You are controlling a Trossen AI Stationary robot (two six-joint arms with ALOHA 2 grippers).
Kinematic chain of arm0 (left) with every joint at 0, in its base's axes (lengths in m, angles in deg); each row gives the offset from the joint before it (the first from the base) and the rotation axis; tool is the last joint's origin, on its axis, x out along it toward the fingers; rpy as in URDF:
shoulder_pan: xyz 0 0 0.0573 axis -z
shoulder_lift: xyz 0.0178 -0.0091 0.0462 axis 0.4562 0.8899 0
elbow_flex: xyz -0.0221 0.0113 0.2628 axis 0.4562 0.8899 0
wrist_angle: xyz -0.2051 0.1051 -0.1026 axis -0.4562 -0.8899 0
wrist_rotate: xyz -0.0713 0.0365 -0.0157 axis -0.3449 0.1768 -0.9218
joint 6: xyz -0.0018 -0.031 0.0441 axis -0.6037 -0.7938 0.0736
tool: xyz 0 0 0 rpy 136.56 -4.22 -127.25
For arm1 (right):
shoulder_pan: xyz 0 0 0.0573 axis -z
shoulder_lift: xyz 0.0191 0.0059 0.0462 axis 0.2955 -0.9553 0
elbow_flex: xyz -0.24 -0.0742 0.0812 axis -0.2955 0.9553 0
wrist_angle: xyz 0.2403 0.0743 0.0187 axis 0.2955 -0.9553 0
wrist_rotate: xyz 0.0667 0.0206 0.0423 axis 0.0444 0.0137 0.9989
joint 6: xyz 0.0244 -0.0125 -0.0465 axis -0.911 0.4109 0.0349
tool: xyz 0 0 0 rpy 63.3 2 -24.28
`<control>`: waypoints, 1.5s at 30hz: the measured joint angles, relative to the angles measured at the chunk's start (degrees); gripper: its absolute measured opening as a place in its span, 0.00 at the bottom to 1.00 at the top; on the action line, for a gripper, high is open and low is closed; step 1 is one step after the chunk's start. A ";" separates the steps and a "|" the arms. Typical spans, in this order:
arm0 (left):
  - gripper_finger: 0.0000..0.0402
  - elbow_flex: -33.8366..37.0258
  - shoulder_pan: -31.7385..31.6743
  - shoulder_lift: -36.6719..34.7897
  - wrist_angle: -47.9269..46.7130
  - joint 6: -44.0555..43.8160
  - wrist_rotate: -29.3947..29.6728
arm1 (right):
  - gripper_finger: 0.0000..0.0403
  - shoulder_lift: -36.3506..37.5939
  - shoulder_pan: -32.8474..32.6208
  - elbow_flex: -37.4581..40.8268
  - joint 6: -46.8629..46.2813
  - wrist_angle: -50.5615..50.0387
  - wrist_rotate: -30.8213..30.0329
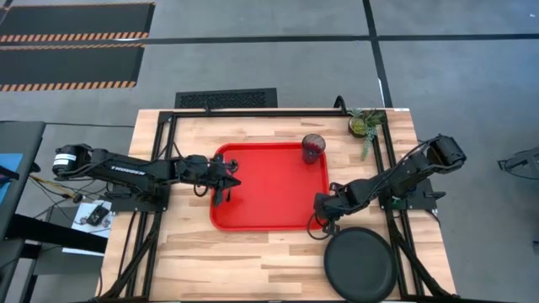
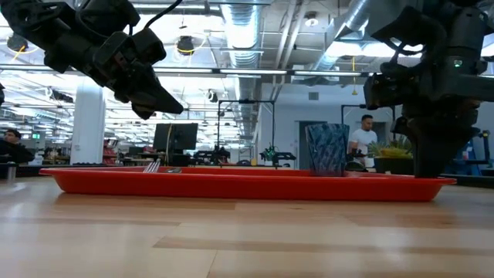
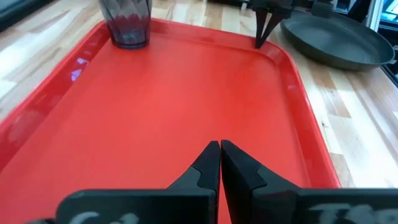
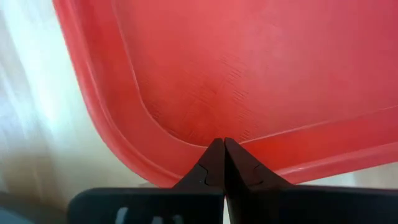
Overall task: Pick and place plate/cup/fork/spoon on tray
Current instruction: Adjust the red serving tray, then put the black plate on the red serving tray
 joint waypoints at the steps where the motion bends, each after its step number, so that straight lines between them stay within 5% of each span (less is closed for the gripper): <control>1: 0.00 -0.02 0.00 0.00 0.24 0.44 0.00 | 0.03 0.52 0.02 0.01 0.15 -0.08 -0.10; 9: 0.00 -0.02 0.00 0.00 1.20 1.43 -0.01 | 0.03 9.15 -2.59 0.01 -1.15 -1.35 -0.67; 15: 0.00 -0.02 0.00 0.00 1.20 1.38 -0.02 | 0.05 14.74 -9.75 0.01 -10.39 -11.53 -0.33; 23: 0.00 -0.02 0.00 0.02 1.10 0.36 -0.05 | 0.30 13.52 -16.03 0.03 -14.40 -16.71 3.26; 28: 0.00 -0.02 0.00 0.02 1.65 2.43 -0.04 | 0.45 9.70 -14.29 0.11 -11.49 -16.54 6.17; 31: 0.00 2.60 0.00 0.02 9.74 2.50 -0.92 | 0.49 7.20 -12.35 0.10 -8.12 -15.84 7.20; 37: 0.00 11.68 0.00 0.00 27.22 -0.08 -1.45 | 0.46 4.10 -9.05 0.10 -3.01 -12.62 12.12; 45: 0.00 16.70 0.00 0.04 33.44 -2.74 0.04 | 0.29 1.90 -8.72 0.13 -1.24 -11.21 15.80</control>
